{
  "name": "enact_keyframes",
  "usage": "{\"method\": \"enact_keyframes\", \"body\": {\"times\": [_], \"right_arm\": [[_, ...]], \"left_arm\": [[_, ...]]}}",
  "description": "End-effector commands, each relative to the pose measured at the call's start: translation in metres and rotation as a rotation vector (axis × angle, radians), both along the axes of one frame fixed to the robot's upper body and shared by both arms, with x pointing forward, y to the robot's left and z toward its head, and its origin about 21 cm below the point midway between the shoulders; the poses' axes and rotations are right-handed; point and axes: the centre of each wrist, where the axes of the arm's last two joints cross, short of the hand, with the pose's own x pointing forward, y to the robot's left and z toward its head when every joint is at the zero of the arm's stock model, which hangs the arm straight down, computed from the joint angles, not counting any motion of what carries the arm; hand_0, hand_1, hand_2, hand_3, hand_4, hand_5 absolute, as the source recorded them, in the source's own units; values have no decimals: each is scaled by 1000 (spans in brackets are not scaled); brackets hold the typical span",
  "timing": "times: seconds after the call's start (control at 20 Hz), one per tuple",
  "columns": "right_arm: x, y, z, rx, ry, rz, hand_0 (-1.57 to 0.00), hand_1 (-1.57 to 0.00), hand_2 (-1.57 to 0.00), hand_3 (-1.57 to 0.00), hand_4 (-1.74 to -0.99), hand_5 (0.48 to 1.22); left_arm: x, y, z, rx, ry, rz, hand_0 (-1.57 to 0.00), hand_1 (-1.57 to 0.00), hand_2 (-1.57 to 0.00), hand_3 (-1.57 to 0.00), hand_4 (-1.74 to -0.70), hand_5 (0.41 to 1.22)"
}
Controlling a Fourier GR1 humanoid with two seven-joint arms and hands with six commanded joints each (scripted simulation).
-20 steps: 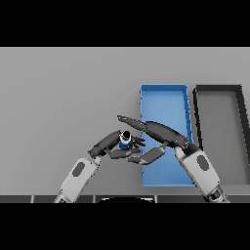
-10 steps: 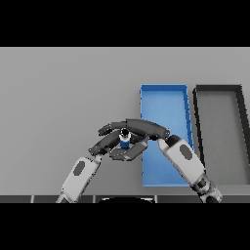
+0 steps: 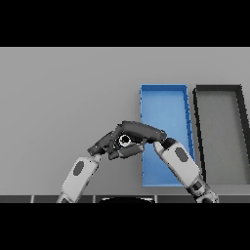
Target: Pick up the blue pipe and place it into the blue bin.
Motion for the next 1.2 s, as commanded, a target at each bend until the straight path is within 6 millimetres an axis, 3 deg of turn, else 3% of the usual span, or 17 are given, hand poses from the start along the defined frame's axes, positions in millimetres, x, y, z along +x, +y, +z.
{"method": "enact_keyframes", "body": {"times": [0.0, 0.3, 0.35, 0.4, 0.5, 0.6, 0.75, 0.9, 1.15], "right_arm": [[-3, 1, -3, 10, -8, 13, -1470, -1472, -1473, -1429, -1481, 1077], [-5, 7, -1, 39, 95, -5, -1545, -1545, -1545, -1534, -1494, 1183], [-6, 7, -4, 61, 101, -1, -1550, -1550, -1550, -1541, -1495, 1191], [-8, 5, -4, 84, 87, -8, -1554, -1554, -1555, -1547, -1496, 1197], [-9, 3, -4, 84, 79, -26, -1560, -1560, -1560, -1556, -1497, 1206], [-10, 2, -1, 74, 76, -38, -1564, -1564, -1564, -1561, -1498, 1211], [-8, 3, 2, 49, 89, -60, -1567, -1568, -1568, -1566, -1498, 1216], [-6, 8, 1, 73, 75, -57, -1569, -1569, -1569, -1568, -1499, 1218], [-6, 10, 2, 107, 57, -37, -1570, -1570, -1570, -1570, -1499, 1220]], "left_arm": [[1, -1, 2, 17, -4, 5, -1571, -1571, -1545, -1396, -1725, 1221], [3, -2, 1, -20, -24, 15, -1571, -1571, -1564, -1434, -1732, 1221], [0, -3, 1, -17, -31, 18, -1571, -1571, -1566, -1264, -1734, 1221], [1, -2, 4, -3, -47, 21, -1446, -1368, -1336, -1051, -1629, 1221], [3, 2, 3, 44, -58, 0, -940, -875, -855, -672, -1406, 1221], [2, 5, 2, 64, -58, -37, -601, -560, -547, -430, -1250, 1221], [4, 3, 2, 104, -32, -39, -307, -286, -279, -220, -1092, 984], [4, 8, -2, 160, 23, -13, -157, -146, -143, -112, -1011, 785], [6, 9, -6, 177, 65, 17, -51, -47, -46, -36, -973, 578]]}}
